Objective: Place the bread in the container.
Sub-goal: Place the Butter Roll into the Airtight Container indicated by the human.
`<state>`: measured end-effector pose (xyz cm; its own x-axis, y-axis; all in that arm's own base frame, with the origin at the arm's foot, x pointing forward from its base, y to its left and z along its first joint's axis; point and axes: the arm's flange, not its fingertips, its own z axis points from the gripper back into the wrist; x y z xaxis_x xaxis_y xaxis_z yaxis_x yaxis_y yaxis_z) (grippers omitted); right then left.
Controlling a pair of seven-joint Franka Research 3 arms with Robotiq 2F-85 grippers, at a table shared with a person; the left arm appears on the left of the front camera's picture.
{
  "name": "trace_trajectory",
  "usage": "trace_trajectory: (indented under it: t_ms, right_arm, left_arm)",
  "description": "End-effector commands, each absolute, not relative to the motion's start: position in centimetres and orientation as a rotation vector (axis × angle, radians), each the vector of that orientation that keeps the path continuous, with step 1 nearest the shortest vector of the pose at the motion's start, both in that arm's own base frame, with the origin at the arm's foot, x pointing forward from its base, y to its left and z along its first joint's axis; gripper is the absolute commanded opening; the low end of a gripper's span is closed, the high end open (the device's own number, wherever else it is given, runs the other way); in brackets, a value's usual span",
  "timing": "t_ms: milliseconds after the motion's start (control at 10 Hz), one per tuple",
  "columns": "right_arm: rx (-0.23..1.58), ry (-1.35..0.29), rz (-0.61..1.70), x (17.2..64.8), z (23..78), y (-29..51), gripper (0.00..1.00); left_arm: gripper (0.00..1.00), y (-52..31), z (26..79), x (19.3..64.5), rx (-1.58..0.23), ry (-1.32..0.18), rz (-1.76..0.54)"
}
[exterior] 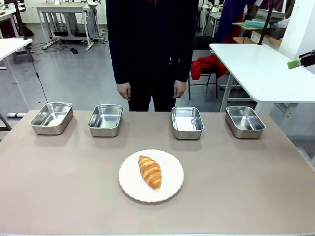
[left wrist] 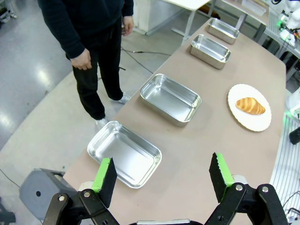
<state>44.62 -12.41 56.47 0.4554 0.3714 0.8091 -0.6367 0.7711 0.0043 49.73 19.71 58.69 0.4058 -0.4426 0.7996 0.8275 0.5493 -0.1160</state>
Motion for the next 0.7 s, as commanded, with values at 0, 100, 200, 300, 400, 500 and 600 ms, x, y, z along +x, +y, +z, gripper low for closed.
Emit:
trace_trajectory:
  t_ms: [0,100,200,300,400,500,600]
  right_arm:
    - [0.336,-0.919,0.636,44.61,56.70,-12.34,1.00]
    - [0.336,-0.919,0.636,44.61,56.70,-12.34,1.00]
    - [0.336,-0.919,0.636,44.61,56.70,-12.34,1.00]
    - [0.336,-0.919,0.636,44.61,56.70,-12.34,1.00]
    - [0.336,-0.919,0.636,44.61,56.70,-12.34,1.00]
    - [0.336,-0.919,0.636,44.61,56.70,-12.34,1.00]
    - [0.336,-0.919,0.636,44.61,56.70,-12.34,1.00]
  left_arm:
    - [1.00,19.64,58.94,49.65,-0.555,-0.806,-0.856]
    - [1.00,19.64,58.94,49.65,-0.555,-0.806,-0.856]
    - [1.00,19.64,58.94,49.65,-0.555,-0.806,-0.856]
    - [1.00,19.64,58.94,49.65,-0.555,-0.806,-0.856]
    - [1.00,19.64,58.94,49.65,-0.555,-0.806,-0.856]
    - [1.00,19.64,58.94,49.65,-0.555,-0.806,-0.856]
    - [1.00,19.64,58.94,49.65,-0.555,-0.806,-0.856]
